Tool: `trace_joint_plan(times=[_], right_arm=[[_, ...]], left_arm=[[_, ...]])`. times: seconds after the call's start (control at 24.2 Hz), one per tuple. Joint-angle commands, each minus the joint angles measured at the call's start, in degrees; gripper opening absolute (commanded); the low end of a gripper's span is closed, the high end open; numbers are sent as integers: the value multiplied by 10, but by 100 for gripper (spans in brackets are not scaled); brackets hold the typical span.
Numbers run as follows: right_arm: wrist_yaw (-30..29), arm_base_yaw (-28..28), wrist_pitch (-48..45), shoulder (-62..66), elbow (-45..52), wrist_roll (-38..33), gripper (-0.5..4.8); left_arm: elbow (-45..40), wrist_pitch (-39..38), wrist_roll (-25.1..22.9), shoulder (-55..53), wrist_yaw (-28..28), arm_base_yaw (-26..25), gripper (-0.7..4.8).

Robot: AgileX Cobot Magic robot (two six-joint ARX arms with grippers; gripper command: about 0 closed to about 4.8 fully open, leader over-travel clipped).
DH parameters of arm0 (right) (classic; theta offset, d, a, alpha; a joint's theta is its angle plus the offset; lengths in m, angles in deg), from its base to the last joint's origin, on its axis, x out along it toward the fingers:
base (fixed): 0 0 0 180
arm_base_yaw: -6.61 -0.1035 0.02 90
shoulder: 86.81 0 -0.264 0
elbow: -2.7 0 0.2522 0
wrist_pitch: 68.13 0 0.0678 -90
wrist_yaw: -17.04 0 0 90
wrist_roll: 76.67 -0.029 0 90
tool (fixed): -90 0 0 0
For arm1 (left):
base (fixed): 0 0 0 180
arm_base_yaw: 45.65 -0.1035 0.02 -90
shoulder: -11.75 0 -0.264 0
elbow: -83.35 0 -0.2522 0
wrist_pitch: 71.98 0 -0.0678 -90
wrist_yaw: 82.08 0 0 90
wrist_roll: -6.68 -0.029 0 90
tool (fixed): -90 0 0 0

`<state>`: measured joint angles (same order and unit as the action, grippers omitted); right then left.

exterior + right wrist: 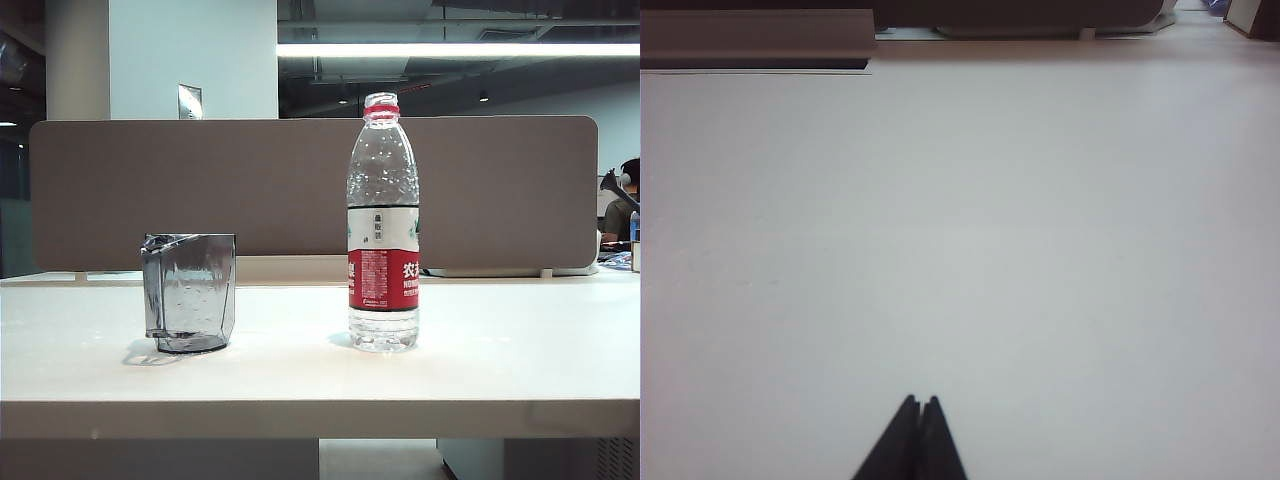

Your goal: Pick up the mineral water bottle on the table and pour water into the mug until it's full.

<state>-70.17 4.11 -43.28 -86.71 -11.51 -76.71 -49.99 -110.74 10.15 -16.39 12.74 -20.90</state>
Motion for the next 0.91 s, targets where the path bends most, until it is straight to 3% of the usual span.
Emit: trace_joint_plan(times=[0.04, 0.17, 0.29, 0.45, 0.62, 0.91], right_arm=[[0, 0, -8, 0, 4, 1, -5], [0, 0, -8, 0, 4, 1, -5], [0, 0, -8, 0, 4, 0, -5], [0, 0, -8, 0, 4, 0, -5], [0, 0, -8, 0, 4, 0, -5], [0, 0, -8, 0, 4, 1, -5]], left_arm=[[30, -3, 0, -20, -4, 42, -5], [58, -37, -1, -41, 29, 78, -5], [65, -95, 0, -46, 27, 100, -5], [65, -128, 0, -46, 27, 100, -5], [65, -130, 0, -46, -21, 100, -5], [64, -131, 0, -46, -21, 100, -5]])
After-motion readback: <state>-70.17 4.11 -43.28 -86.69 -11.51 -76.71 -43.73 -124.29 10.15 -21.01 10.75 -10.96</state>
